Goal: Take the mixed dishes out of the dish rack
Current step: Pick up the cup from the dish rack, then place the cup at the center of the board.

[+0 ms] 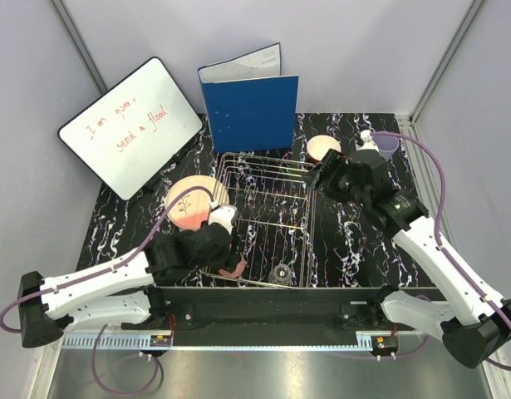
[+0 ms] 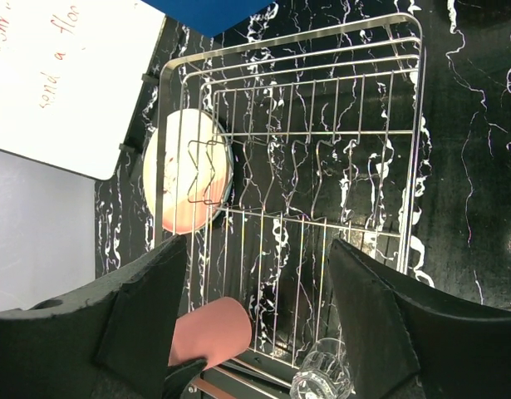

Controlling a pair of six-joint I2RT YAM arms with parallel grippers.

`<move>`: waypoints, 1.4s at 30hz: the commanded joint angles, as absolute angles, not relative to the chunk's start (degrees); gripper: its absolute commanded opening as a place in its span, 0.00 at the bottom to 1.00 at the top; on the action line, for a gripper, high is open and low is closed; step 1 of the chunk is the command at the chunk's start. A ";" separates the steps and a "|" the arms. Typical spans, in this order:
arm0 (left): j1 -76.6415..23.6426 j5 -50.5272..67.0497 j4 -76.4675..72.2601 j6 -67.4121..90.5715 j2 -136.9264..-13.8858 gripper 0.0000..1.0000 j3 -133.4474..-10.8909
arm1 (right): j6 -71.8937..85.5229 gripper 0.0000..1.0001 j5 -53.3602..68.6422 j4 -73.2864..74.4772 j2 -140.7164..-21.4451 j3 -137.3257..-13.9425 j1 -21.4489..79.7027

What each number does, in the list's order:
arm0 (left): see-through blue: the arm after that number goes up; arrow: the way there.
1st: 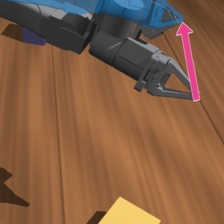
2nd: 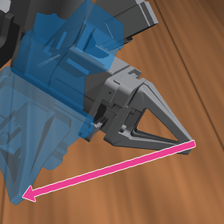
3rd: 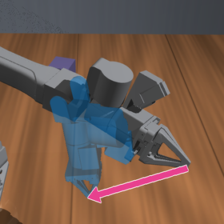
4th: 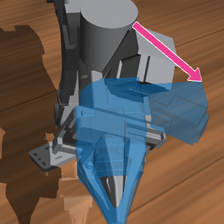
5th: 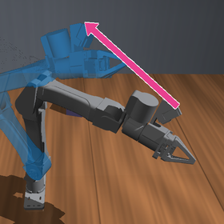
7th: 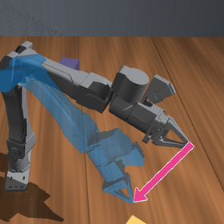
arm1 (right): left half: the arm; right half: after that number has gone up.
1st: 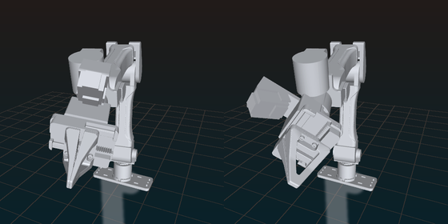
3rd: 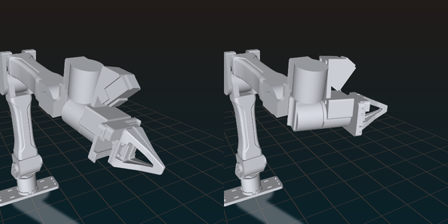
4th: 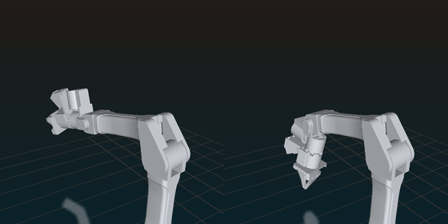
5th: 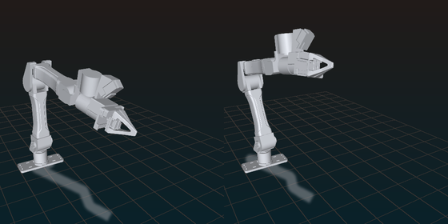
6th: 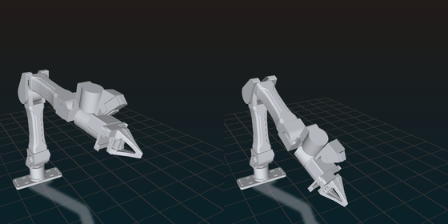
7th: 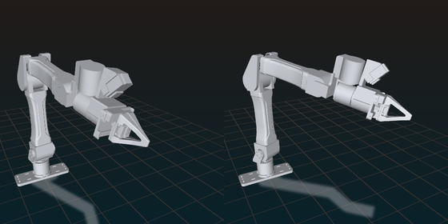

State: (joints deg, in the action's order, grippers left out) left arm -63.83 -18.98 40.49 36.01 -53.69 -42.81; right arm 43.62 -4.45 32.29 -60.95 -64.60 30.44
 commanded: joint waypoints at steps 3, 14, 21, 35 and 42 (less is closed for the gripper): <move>-64.16 -21.44 42.45 32.70 -50.72 0.37 -55.27 | 43.33 0.77 -5.71 30.15 -58.19 -65.65 31.03; -46.81 5.58 11.36 29.17 -40.87 0.00 -56.43 | 43.07 0.74 9.22 10.12 -48.79 -55.82 31.11; -33.14 35.85 -27.11 52.88 -51.04 0.00 -47.73 | 44.21 0.72 19.94 0.44 -42.99 -52.65 31.03; -32.78 38.06 -42.98 60.91 -61.08 0.00 -48.25 | 46.93 0.71 25.41 -3.95 -40.26 -49.05 31.11; -32.87 38.49 -43.15 61.17 -61.35 0.00 -48.08 | 48.69 0.69 27.24 -7.37 -42.27 -48.25 31.03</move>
